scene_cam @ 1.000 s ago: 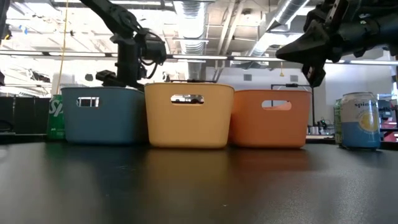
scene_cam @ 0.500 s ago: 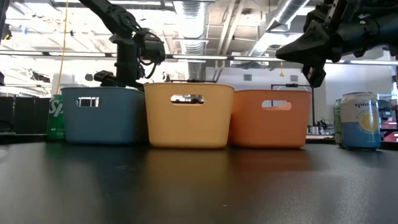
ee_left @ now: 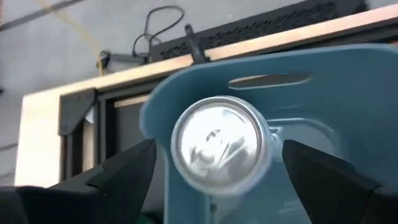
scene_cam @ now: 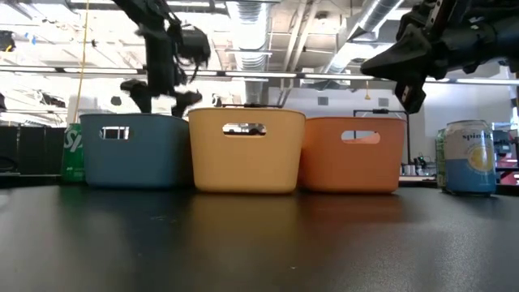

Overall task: Sort soda cans
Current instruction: Put the blue/white soda can into the blue bin

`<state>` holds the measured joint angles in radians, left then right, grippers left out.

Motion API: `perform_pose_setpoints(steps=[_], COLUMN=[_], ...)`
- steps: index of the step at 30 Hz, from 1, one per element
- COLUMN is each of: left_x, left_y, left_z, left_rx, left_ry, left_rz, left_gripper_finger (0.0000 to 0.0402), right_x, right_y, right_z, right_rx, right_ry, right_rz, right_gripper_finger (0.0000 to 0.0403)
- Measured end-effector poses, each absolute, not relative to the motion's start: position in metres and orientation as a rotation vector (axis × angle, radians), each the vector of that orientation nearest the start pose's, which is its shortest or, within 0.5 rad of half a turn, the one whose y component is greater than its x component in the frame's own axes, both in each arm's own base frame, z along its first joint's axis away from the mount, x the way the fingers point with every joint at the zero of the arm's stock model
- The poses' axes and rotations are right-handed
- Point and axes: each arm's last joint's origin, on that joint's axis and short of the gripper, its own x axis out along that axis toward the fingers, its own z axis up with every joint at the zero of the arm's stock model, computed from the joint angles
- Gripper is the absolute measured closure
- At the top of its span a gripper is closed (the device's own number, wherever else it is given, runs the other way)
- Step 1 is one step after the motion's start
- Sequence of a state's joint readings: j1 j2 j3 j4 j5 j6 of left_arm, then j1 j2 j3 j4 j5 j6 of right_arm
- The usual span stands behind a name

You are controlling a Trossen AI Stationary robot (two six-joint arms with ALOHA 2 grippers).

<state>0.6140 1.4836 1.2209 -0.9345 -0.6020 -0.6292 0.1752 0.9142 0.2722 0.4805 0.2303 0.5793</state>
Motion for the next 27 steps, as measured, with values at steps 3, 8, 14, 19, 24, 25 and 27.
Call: perform_pose_setpoints(steps=[3, 8, 14, 19, 24, 25, 27], left_x=[0.209, 0.187, 0.156, 0.13, 0.123, 0.124, 0.128], left_y=[0.159, 0.119, 0.046, -0.006, -0.041, -0.048, -0.061], left_z=[0.303, 0.339, 0.361, 0.37, 0.367, 0.366, 0.362], left_rx=[-0.477, -0.456, -0.417, -0.522, -0.534, -0.53, -0.52], left_ry=[0.832, 0.782, 0.833, 0.794, 0.837, 0.852, 0.886], left_rz=[1.388, 1.187, 0.74, 0.541, 0.411, 0.388, 0.36], left_gripper_finger=[0.0058, 0.0058, 0.0058, 0.0058, 0.0059, 0.0059, 0.0059], right_x=[0.184, 0.184, 0.184, 0.184, 0.184, 0.184, 0.184], right_y=[0.026, 0.026, 0.026, 0.026, 0.026, 0.026, 0.026], right_z=[0.198, 0.198, 0.198, 0.198, 0.198, 0.198, 0.198], right_rx=[0.545, 0.541, 0.534, 0.533, 0.533, 0.533, 0.54], right_ry=[0.138, 0.138, 0.139, 0.144, 0.143, 0.143, 0.14], right_rz=[-0.099, -0.099, -0.099, -0.101, -0.101, -0.101, -0.101], right_gripper_finger=[0.0369, 0.0369, 0.0369, 0.0369, 0.0369, 0.0369, 0.0369])
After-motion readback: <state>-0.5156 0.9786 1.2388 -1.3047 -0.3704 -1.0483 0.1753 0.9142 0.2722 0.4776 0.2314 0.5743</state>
